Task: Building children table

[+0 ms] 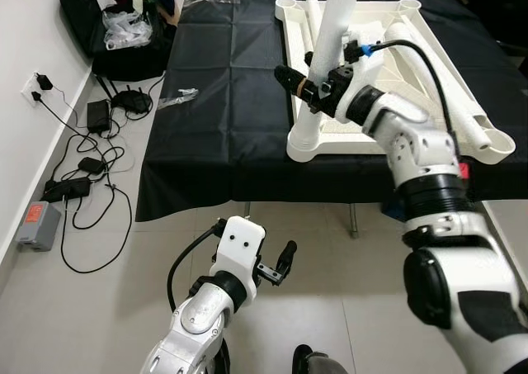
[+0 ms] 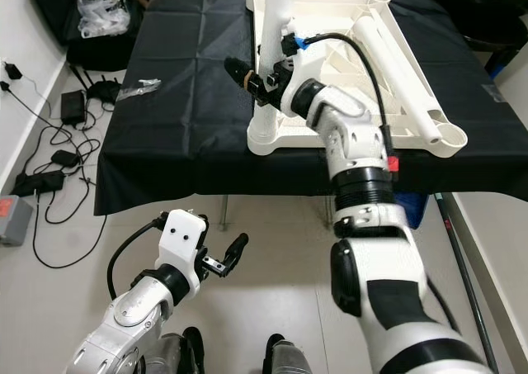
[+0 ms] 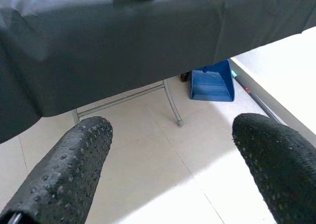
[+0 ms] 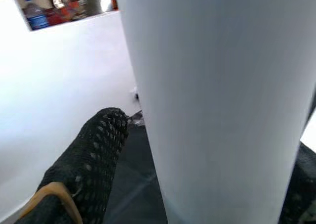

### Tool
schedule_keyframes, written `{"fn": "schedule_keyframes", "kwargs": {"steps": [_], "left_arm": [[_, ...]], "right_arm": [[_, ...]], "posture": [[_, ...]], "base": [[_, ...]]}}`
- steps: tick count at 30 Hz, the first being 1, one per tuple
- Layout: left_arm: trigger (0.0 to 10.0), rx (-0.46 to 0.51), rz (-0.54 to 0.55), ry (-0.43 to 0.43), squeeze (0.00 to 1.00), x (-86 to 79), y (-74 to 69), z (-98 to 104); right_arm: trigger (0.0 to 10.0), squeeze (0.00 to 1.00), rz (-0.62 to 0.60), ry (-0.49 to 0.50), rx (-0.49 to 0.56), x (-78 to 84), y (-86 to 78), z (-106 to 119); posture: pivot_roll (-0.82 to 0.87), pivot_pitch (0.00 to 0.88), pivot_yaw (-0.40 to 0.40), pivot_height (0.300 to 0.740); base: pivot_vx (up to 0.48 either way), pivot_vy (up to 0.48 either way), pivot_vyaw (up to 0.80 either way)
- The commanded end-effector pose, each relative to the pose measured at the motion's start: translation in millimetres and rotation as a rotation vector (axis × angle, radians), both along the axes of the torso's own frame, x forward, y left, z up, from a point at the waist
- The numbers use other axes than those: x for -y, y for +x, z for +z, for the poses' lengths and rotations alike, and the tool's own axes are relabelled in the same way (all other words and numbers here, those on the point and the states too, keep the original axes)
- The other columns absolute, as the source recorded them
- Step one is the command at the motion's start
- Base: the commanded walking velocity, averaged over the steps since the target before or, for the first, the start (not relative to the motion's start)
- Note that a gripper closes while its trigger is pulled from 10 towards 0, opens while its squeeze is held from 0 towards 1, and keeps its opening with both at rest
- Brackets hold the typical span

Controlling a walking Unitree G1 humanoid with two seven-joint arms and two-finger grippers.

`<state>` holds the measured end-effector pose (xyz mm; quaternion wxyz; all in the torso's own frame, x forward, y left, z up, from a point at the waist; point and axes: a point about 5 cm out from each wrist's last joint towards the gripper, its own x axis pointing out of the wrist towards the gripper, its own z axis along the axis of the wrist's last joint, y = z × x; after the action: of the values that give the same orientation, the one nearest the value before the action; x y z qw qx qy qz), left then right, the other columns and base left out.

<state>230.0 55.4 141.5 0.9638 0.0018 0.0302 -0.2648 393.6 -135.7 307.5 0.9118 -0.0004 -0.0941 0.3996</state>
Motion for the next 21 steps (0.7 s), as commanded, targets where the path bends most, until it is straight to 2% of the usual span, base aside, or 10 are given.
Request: {"fn": "schedule_keyframes", "kwargs": {"steps": [1,4,14,15,16,21], "left_arm": [[10.0,-0.020,0.002,0.009,0.00,-0.6,-1.5,-4],[10.0,-0.020,0.004,0.009,0.00,-0.5,-1.4,-3],[10.0,-0.019,0.004,0.006,0.00,0.9,-2.0,-3],[10.0,-0.018,0.004,0.005,0.00,1.1,-2.1,-2],[10.0,-0.016,0.004,0.005,0.00,1.4,-2.2,-2],[10.0,-0.014,0.007,0.005,0.00,1.6,-1.8,-1]], "right_arm": [[10.0,0.00,0.097,-0.008,0.020,-10.0,-2.5,3],[10.0,0.00,0.149,-0.005,0.033,-12.9,-2.2,6],[10.0,0.00,0.163,0.049,0.027,-19.7,6.2,8],[9.4,0.00,0.152,0.064,0.026,-22.8,7.9,9],[0.0,0.00,0.143,0.074,0.026,-24.7,9.0,9],[0.0,0.00,0.099,0.070,0.028,-21.8,12.4,10]], "posture": [[0.16,0.244,-0.038,0.740],[0.16,0.246,-0.041,0.740],[0.17,0.248,-0.047,0.740],[0.16,0.252,-0.046,0.740],[0.16,0.259,-0.044,0.740],[0.16,0.269,-0.046,0.740]], "base": [[0.000,0.000,0.00],[0.000,0.000,0.00],[0.000,0.000,0.00],[0.000,0.000,0.00],[0.000,0.000,0.00],[0.000,0.000,0.00]]}}
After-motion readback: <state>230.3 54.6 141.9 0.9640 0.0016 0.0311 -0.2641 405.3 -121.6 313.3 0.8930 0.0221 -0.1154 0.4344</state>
